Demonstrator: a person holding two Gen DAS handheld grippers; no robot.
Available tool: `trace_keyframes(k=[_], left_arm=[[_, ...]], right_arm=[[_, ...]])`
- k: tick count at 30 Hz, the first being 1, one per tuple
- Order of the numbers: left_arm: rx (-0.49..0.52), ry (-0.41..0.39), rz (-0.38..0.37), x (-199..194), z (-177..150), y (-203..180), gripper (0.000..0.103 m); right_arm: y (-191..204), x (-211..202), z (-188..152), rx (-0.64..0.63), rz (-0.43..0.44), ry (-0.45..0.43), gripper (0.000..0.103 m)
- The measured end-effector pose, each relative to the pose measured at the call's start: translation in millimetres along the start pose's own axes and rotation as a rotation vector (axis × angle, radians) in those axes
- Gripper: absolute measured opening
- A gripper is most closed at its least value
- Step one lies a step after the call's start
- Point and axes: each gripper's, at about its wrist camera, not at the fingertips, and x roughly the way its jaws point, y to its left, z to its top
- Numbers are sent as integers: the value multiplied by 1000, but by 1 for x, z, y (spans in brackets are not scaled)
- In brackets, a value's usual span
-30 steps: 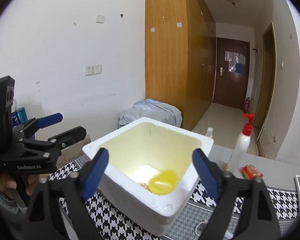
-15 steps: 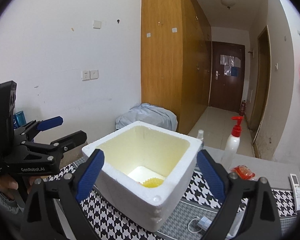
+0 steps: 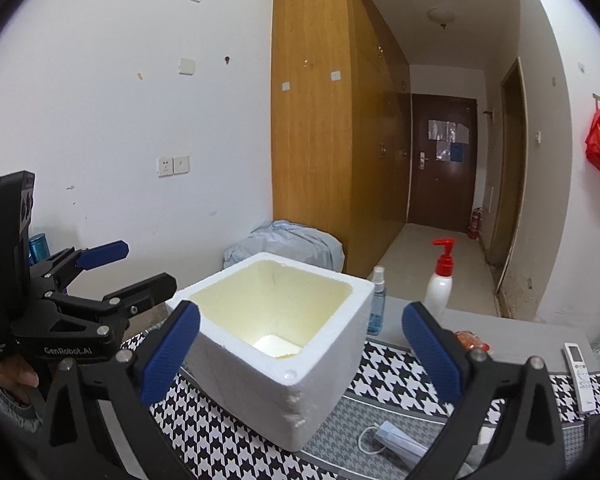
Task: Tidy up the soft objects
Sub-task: 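Withdraw both tools from the box back over the table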
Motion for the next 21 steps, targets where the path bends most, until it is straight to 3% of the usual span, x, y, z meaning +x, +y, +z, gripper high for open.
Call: trace_keyframes(k=[21], left_arm=[[36,-26,-74,-25,-3,-32,102]], right_arm=[[-14,-46,-14,0,-53,-34,102]])
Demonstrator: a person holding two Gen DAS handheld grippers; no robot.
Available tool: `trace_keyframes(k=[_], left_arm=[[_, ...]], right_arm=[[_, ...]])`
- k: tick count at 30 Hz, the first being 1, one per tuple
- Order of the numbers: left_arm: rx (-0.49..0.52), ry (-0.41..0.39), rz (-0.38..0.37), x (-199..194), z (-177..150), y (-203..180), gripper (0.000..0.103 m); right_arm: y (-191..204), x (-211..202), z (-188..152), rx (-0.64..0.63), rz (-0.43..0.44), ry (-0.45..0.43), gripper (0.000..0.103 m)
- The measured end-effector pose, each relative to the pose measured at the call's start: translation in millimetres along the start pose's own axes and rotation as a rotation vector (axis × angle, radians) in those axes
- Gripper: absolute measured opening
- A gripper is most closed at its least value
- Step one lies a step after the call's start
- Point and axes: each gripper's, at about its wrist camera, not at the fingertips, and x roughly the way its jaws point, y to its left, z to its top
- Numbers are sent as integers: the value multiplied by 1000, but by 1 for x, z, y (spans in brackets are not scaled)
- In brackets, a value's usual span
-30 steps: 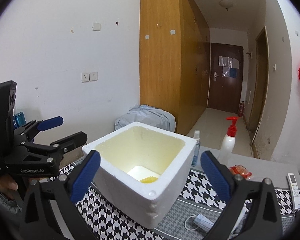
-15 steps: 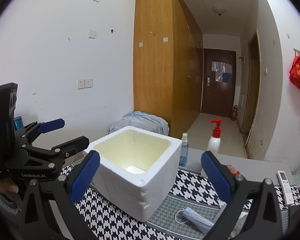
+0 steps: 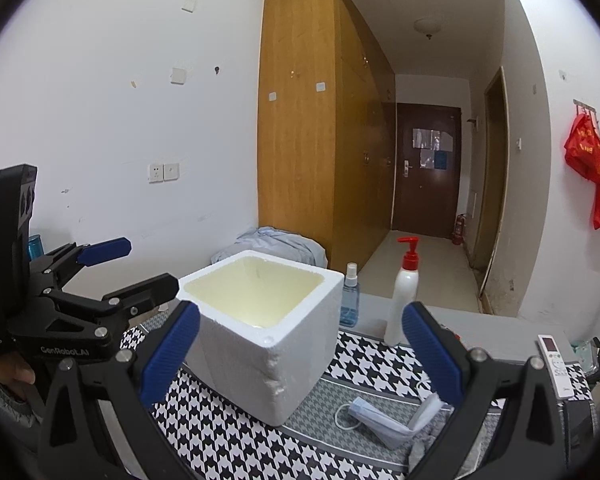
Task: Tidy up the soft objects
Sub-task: 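Withdraw both tools from the box back over the table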
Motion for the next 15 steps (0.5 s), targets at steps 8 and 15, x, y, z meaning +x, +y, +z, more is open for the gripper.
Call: trace_keyframes(k=[8,15], left_arm=[[5,-13,-7,-4,-7,-10,102],[9,-52,-14,-14,-13,-18,102]], right_arm=[[-9,-12,-10,16,-23,-5,102],[-14,-22,-18,30,-41,-12,102]])
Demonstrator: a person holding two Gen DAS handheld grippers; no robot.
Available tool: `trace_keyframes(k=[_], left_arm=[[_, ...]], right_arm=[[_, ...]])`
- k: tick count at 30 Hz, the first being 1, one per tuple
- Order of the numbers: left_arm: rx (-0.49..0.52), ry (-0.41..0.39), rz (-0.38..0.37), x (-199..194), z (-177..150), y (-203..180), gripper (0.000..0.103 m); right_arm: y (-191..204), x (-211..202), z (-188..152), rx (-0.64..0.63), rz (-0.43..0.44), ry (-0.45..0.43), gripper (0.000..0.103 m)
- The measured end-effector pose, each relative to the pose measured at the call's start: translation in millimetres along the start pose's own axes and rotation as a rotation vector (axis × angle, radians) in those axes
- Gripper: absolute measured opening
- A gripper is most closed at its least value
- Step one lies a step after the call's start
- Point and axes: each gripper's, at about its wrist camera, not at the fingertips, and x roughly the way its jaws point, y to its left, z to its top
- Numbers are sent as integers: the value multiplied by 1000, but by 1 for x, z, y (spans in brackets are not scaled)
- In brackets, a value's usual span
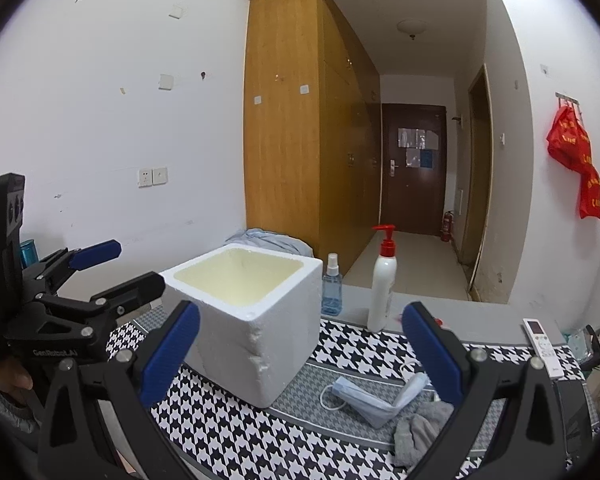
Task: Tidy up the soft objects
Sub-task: 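Withdraw both tools from the box back over the table, then move the left tool toward the blue face mask while the right tool approaches the grey cloth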
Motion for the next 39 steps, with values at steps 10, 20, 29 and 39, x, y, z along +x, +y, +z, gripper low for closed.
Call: trace_keyframes(k=[10,20,29,39], left_arm=[[-21,-5,-20,4,-14,-9,102],[-16,0,-29,5,-33,-13,102],[-40,25,-53,11,-46,-18,102],[-31,56,-104,22,-50,-35,102]], right_arm=[[-6,-7,-17,-14,-64,-5,102],[-13,-15,-38,9,-78,-5,102],[-24,-19,-47,38,-106,-2,102],[-36,-21,-54,57,-131,16,102]])
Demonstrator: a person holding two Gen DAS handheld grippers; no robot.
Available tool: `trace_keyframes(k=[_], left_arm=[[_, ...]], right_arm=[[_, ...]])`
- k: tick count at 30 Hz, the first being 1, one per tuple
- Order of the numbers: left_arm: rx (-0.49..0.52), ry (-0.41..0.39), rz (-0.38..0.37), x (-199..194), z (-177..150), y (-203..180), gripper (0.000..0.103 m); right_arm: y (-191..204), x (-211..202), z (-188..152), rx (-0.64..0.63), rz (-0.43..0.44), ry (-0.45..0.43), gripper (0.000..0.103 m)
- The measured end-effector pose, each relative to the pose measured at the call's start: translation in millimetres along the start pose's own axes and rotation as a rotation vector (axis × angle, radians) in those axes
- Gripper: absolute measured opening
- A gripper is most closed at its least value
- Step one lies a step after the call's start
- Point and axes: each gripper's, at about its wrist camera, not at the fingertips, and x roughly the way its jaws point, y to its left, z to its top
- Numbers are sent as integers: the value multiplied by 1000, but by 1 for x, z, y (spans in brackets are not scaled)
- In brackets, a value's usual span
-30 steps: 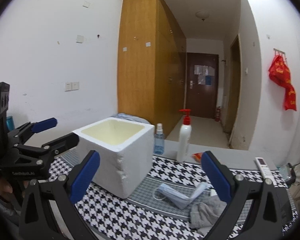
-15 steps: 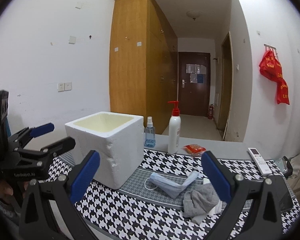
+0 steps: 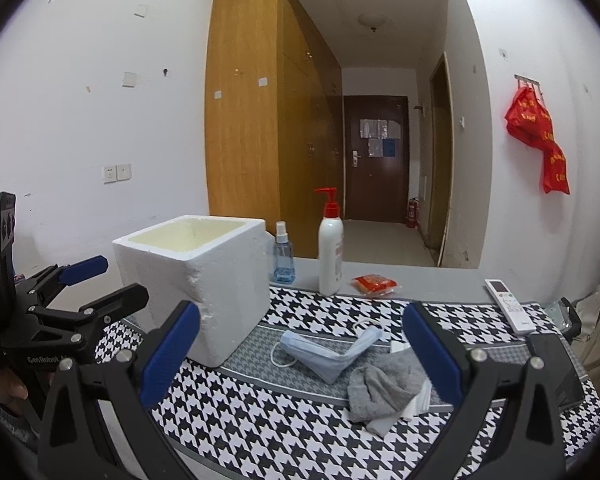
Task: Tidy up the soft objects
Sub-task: 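Move the left tool toward the blue face mask while the right tool approaches the grey cloth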
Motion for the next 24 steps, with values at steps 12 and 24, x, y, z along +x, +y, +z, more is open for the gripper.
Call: trace_keyframes(k=[12,24], left_arm=[[29,42,-92,19,-1,-29,102],[55,78,-171,35,-1,-50,102]], right_arm=[[-23,-10,-8,31,-73,23,102],[-40,-16,-17,55,-130,49,102]])
